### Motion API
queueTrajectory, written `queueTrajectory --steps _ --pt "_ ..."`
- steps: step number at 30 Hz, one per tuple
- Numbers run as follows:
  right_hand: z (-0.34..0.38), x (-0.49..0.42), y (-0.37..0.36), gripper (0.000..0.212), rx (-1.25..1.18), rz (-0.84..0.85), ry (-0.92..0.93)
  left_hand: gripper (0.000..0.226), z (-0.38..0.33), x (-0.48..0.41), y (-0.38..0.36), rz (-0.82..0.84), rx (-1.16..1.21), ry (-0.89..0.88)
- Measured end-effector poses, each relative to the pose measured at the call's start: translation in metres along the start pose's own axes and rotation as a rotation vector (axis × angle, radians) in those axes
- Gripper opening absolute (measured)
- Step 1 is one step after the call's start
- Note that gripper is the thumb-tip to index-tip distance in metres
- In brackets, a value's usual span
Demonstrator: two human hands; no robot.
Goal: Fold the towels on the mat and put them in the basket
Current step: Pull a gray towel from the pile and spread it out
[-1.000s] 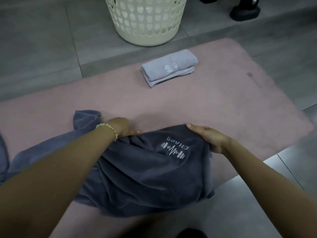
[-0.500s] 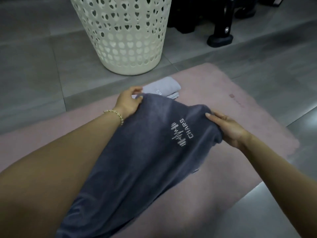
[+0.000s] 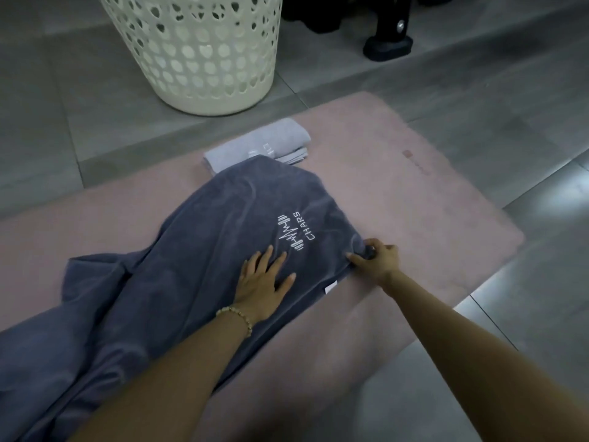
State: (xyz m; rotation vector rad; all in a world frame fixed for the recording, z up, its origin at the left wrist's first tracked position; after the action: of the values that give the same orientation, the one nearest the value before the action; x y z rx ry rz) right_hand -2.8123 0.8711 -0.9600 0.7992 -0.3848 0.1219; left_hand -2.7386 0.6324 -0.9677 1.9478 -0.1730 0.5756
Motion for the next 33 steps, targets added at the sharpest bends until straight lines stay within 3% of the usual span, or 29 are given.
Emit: queueTrajectory --steps 1,5,8,10,14,16,20,30,33 --pt "0.004 0.0 0.001 0.019 0.0 -0.006 0.052 0.057 -0.001 0.001 -0.002 0.004 0.0 0.008" --pt "0.012 0.01 0.005 0.024 -0.275 -0.023 0.175 0.054 -0.002 0.0 -0.001 0.041 0.037 0.026" --pt "0.002 0.013 0.018 0.031 -0.317 -0.023 0.106 0.054 -0.001 0.0 0.0 0.056 0.064 0.032" --pt "-0.02 0.014 0.031 0.036 -0.282 -0.108 0.047 0.054 -0.001 0.0 -0.004 0.065 0.028 0.009" --pt "-0.049 0.023 0.041 0.017 -0.212 -0.173 -0.047 0.055 -0.001 0.002 -0.008 0.073 -0.026 -0.05" --pt "-0.04 0.022 0.035 0.016 -0.138 -0.117 0.006 0.056 0.002 0.004 -0.003 0.086 0.008 -0.056" --pt "0.0 0.028 0.012 0.035 0.19 -0.007 0.267 0.056 0.027 0.018 0.025 0.036 0.042 -0.055" --pt "0.175 0.101 -0.141 0.046 0.157 0.402 0.589 0.076 0.241 0.122 0.125 -0.154 -0.031 0.258" --pt "0.234 0.136 -0.192 0.048 0.136 0.533 0.612 0.064 0.312 0.168 0.132 -0.177 0.043 0.443"
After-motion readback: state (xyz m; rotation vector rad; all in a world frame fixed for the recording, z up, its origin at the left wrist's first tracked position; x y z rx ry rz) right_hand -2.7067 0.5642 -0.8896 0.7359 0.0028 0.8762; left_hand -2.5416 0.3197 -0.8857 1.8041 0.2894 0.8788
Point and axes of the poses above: each hand's wrist, its own x-axis away from the middle knuckle, its own y-axis out of the back of the hand, z = x × y, the point moved 4 cm from there along -x, towards the middle knuckle, and after that the axes turned 12 degrees about y, right-handed, at the moved point
